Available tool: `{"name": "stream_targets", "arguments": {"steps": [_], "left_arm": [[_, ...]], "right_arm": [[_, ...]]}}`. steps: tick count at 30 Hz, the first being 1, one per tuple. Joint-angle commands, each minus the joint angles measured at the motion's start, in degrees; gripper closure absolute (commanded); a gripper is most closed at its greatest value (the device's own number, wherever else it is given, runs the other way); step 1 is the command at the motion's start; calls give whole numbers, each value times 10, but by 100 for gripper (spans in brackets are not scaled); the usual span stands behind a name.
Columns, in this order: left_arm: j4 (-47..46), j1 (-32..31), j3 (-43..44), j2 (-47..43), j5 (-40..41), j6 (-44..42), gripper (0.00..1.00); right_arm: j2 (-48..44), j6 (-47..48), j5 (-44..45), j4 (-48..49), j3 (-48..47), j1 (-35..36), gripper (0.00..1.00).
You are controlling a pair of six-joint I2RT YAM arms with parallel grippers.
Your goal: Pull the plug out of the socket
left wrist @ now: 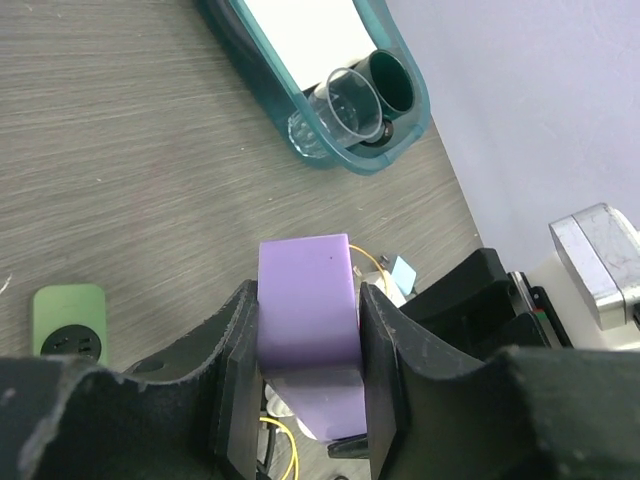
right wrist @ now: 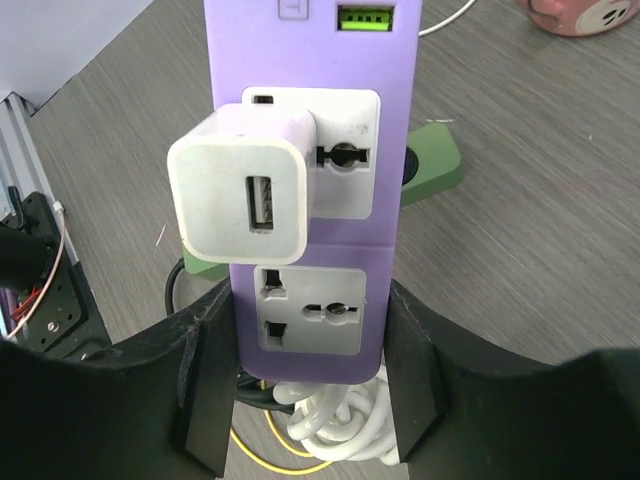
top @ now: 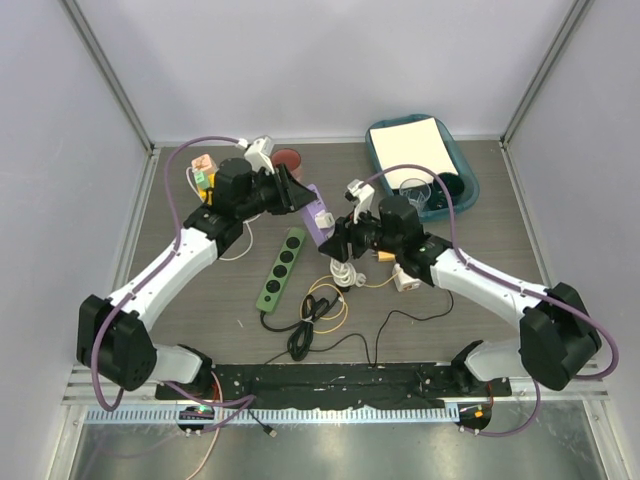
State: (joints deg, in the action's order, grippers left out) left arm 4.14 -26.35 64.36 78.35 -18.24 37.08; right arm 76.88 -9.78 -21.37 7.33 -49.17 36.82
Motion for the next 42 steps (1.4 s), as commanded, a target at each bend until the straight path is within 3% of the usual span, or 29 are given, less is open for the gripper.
{"name": "stream_targets", "arguments": {"steps": [1,4,8,13,26,32,37,42], "left_arm": [[-21,-3,-32,-28,-24,-61,100],[-26,1,-49,-27,-8,-63,100],[-6,4,-38,-21,-17,-68,100],[-12,3,-48,-27,-7,-64,100],[-10,4,-45,-18,-19,-64,100],[-9,3,-44,-14,-24,-64,100],[-1,3,-37,-7,-28,-69,100],[52,3,-21,0,15,-94,100]], "right_arm": [[-44,-46,-12,8,-19,-8,38],[-72,-70,4,1,-12,-8,29],[-94,-108,26,-16,-19,-8,27],[-94,-137,26,-14,-31,-5,30],[-20,-96,77,-64,-105,33,37],[-16,-76,127,-67,-100,48,63],[-37,-54,163,-60,-85,55,99],[-72,-40,168,-59,-73,55,99]]}}
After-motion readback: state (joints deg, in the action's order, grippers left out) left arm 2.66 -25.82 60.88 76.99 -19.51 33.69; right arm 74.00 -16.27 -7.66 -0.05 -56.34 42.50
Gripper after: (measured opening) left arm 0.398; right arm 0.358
